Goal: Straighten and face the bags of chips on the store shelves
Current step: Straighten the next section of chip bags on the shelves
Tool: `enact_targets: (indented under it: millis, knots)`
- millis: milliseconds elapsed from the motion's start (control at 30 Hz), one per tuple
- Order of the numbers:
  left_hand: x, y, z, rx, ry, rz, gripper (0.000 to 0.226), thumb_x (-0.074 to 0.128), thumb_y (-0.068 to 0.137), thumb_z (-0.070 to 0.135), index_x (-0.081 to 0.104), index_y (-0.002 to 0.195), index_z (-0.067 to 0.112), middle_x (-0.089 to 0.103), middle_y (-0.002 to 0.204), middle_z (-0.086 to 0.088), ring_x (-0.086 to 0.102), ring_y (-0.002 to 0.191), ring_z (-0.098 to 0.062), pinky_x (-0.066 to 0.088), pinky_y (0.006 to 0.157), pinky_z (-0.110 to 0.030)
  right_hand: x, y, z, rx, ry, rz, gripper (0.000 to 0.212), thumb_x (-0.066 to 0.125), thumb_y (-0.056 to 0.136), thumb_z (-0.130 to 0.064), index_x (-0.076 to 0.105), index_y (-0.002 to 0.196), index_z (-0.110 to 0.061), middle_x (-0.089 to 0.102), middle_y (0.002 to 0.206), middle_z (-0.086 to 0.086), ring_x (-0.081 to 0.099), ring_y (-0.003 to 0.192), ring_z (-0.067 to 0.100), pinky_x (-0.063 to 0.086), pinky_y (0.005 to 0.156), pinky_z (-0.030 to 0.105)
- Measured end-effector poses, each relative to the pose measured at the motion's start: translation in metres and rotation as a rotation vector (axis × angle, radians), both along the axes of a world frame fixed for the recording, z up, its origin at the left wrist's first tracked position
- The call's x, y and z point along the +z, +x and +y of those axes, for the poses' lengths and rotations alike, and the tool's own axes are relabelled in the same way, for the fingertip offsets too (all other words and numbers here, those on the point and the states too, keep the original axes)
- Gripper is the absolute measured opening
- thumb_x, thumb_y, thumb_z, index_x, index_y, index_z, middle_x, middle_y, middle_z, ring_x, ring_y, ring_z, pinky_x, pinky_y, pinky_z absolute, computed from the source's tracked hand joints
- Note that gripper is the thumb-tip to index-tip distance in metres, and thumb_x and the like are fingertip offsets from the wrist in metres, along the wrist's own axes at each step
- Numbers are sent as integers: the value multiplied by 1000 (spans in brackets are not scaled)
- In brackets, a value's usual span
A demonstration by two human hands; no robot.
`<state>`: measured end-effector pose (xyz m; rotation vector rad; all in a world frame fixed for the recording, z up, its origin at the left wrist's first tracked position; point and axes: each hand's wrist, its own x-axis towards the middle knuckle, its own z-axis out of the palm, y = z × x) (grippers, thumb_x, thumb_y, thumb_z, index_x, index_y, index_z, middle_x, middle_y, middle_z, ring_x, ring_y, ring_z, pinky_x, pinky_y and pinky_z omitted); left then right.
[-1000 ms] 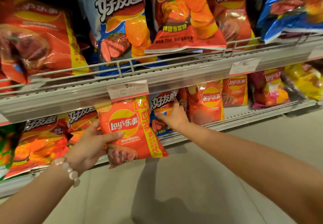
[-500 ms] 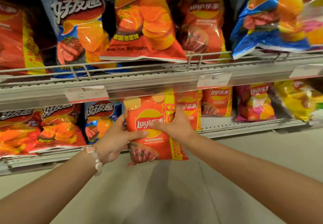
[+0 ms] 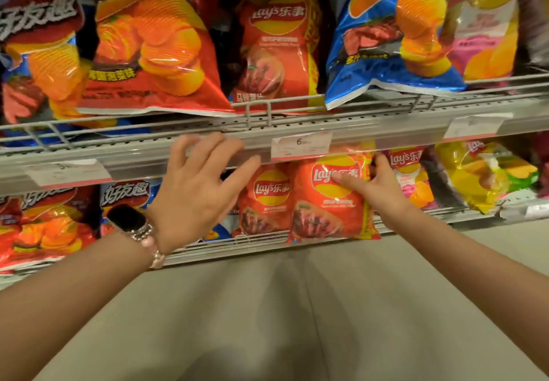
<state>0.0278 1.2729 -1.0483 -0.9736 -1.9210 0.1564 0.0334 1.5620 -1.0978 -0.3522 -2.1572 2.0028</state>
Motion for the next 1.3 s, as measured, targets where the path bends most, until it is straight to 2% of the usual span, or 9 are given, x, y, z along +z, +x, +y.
enact_targets:
  millis: [100,267,367,500,733,833,1000,1100,1300]
  knots:
    - [10,-13,22,58,-56,37,67,68,75,0,41,134,14,37,137,-18,33,131,-39,12,110,-61,-11,-19,24,-43,45,30,62,84,66,-14,48,117,-18,66,109,3,66,98,19,56,82,38]
    - [9,-32,49,221,-141,11,100,73,67,-8,22,149,20,22,152,-15,21,140,-40,5,108,-65,-29,-50,50,-63,-23,-19,63,84,67,-15,51,120,-14,66,113,7,66,100,27,55,86,45]
    - [8,-39,53,224,-144,22,99,68,67,-11,23,150,21,22,152,-14,26,138,-41,1,109,-62,-37,-53,48,-50,-33,-78,64,82,69,-9,47,121,-19,65,110,6,65,100,29,54,85,46]
    - [9,-40,54,196,-143,4,103,64,61,-15,25,148,24,22,150,-15,27,134,-41,3,108,-62,-38,-47,43,-32,-22,-114,68,76,73,1,42,130,-12,64,102,4,63,96,25,52,78,38]
    - [12,-39,56,150,-126,-37,92,52,64,-7,26,147,24,25,147,-19,30,127,-44,4,107,-62,-39,-46,51,36,156,-214,67,76,76,-6,41,133,-8,61,118,13,61,103,28,51,89,42]
    - [12,-41,56,146,-123,-52,89,50,65,-4,28,147,23,29,147,-19,33,127,-44,3,108,-61,-33,-48,45,45,234,-285,67,76,77,-6,38,133,-8,60,116,12,60,100,26,50,84,37]
    - [12,-41,53,116,-115,-99,79,43,73,-3,27,147,21,24,149,-17,28,129,-42,-5,110,-56,-43,-43,21,-315,431,-158,88,88,59,-28,39,131,-9,54,124,15,54,115,30,44,101,42]
    - [10,-45,53,112,-101,-57,89,58,65,-5,28,146,19,27,148,-18,29,129,-43,-5,111,-56,-52,-38,-2,-395,630,-97,74,75,79,-20,34,139,-5,44,130,20,45,122,35,33,105,38]
    - [15,-40,53,134,-121,-88,83,60,65,1,34,142,18,36,147,-20,30,128,-42,-1,110,-58,-35,-35,-4,-195,840,-252,64,59,91,-27,28,144,-8,48,127,22,51,117,41,42,95,43]
